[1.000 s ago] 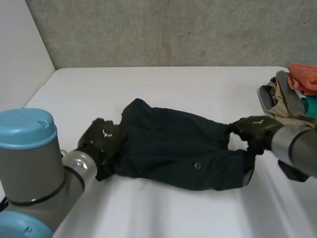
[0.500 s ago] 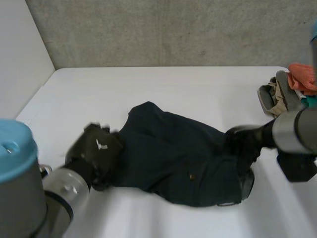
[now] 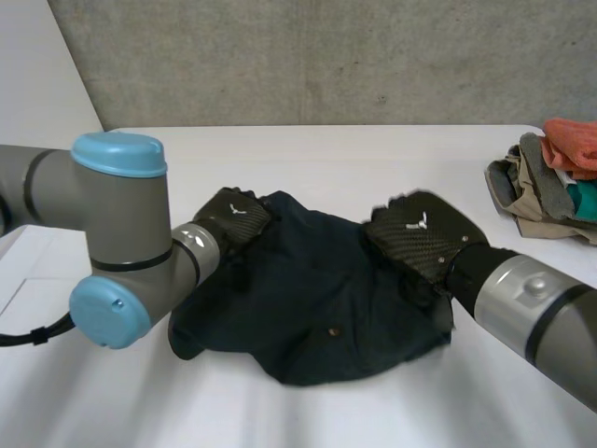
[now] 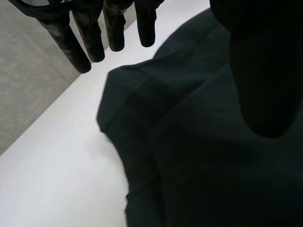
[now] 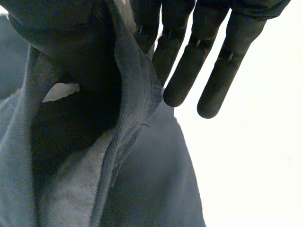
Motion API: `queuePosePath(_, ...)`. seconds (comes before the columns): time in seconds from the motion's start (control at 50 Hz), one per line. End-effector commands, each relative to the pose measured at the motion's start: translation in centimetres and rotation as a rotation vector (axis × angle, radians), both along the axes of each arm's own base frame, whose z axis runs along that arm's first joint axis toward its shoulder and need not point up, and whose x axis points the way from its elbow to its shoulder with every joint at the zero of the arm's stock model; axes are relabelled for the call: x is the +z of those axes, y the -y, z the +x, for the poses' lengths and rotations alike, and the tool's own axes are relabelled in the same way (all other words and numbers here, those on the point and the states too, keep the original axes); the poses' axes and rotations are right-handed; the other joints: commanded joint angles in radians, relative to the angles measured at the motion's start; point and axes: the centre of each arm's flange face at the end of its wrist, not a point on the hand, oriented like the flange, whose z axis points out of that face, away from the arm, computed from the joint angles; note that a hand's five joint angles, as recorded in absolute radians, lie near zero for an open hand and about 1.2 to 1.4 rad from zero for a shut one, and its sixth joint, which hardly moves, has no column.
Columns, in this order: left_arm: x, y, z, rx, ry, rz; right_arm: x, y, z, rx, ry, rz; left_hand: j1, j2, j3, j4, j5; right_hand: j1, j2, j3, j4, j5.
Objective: Fold the laundry.
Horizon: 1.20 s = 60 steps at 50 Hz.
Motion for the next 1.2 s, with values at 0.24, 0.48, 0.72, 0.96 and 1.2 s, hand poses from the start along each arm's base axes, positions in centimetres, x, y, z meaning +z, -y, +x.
queuePosePath(0.24, -3.1, -0.6, -3.9, -0.112, 0.003, 0.043, 7.8, 0.8, -1.1, 0.062, 0.453, -0.101, 0.448, 0.455, 0.446, 0.456, 0.435, 0.275, 0.220, 0.213, 0.204, 0.199)
queuePosePath(0.48, 9.9, 6.0, -1.7, 0.260, -0.249, -0.433, 4.8, 11.5, -0.3, -0.096, 0.326, -0.203, 1.184, 1.190, 1.181, 1.191, 1.170, 0.275, 0.220, 0.213, 0.204, 0.199)
queuePosePath(0.72, 22.9, 4.6, 0.1, 0.254, -0.541, -0.802, 13.3, 19.4, 1.4, -0.261, 0.442, -0.698, 1.184, 1.190, 1.181, 1.191, 1.170, 0.275, 0.220, 0.213, 0.204, 0.199)
queuePosePath(0.96, 11.1, 2.8, 1.5, 0.293, -0.301, -0.488, 3.4, 16.7, 2.6, -0.085, 0.360, -0.394, 1.184, 1.190, 1.181, 1.191, 1.170, 0.196, 0.141, 0.134, 0.124, 0.120)
queuePosePath(1.2, -0.6, -2.1, 2.6, 0.275, -0.085, -0.166, -8.3, 11.1, -1.8, -0.102, 0.079, -0.035, 1.184, 1.190, 1.181, 1.191, 1.170, -0.664, -0.719, -0.726, -0.736, -0.740)
